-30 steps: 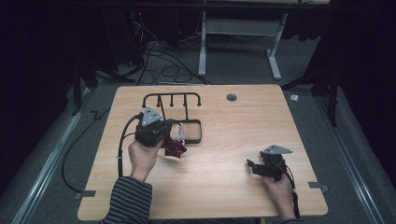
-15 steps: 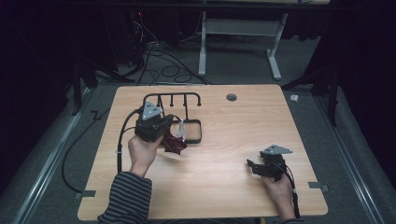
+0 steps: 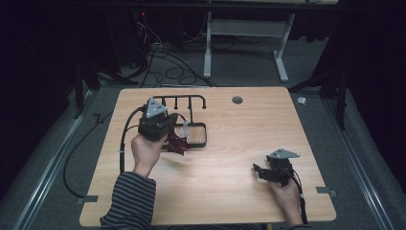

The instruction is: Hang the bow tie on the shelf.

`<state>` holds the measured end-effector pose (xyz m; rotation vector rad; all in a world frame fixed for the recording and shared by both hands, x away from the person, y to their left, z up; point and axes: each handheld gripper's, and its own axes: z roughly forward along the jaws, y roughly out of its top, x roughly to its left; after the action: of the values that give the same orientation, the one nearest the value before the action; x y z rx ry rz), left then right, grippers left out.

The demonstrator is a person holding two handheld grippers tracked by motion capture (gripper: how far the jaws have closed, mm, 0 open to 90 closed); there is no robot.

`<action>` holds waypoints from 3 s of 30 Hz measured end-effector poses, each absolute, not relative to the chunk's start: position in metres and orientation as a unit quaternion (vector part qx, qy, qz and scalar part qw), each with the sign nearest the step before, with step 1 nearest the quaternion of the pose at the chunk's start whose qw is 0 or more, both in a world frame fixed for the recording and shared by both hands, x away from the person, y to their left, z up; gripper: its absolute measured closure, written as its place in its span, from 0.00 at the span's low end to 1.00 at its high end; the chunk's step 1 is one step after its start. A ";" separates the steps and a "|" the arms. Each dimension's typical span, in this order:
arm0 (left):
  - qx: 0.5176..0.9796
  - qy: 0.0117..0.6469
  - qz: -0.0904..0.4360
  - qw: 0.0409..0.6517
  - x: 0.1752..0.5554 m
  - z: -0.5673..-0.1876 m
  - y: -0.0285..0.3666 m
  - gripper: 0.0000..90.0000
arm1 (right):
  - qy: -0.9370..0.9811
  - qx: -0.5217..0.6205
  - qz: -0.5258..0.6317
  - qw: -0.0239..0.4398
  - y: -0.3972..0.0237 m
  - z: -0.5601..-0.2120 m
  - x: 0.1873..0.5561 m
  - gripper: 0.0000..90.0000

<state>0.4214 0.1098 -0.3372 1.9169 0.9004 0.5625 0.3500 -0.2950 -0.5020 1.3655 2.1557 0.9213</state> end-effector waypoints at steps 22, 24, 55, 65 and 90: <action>0.770 0.379 0.262 0.440 0.446 -0.332 0.100 1.00 | 0.777 0.492 0.331 0.213 -0.295 -0.502 0.350 0.36; 0.771 0.381 0.264 0.437 0.448 -0.331 0.099 1.00 | 0.777 0.492 0.331 0.213 -0.295 -0.502 0.350 0.36; 0.754 0.422 0.274 0.422 0.472 -0.341 0.105 0.99 | 0.776 0.492 0.332 0.213 -0.295 -0.502 0.350 0.36; 0.758 0.422 0.274 0.415 0.473 -0.342 0.104 0.97 | 0.777 0.492 0.331 0.213 -0.295 -0.502 0.350 0.36; 0.761 0.413 0.245 0.436 0.455 -0.334 0.115 0.83 | 0.777 0.492 0.331 0.213 -0.295 -0.502 0.350 0.36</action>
<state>0.4549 0.1154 -0.3343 1.8933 1.0276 0.6107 0.3499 -0.2948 -0.5020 1.3651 2.1570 0.9182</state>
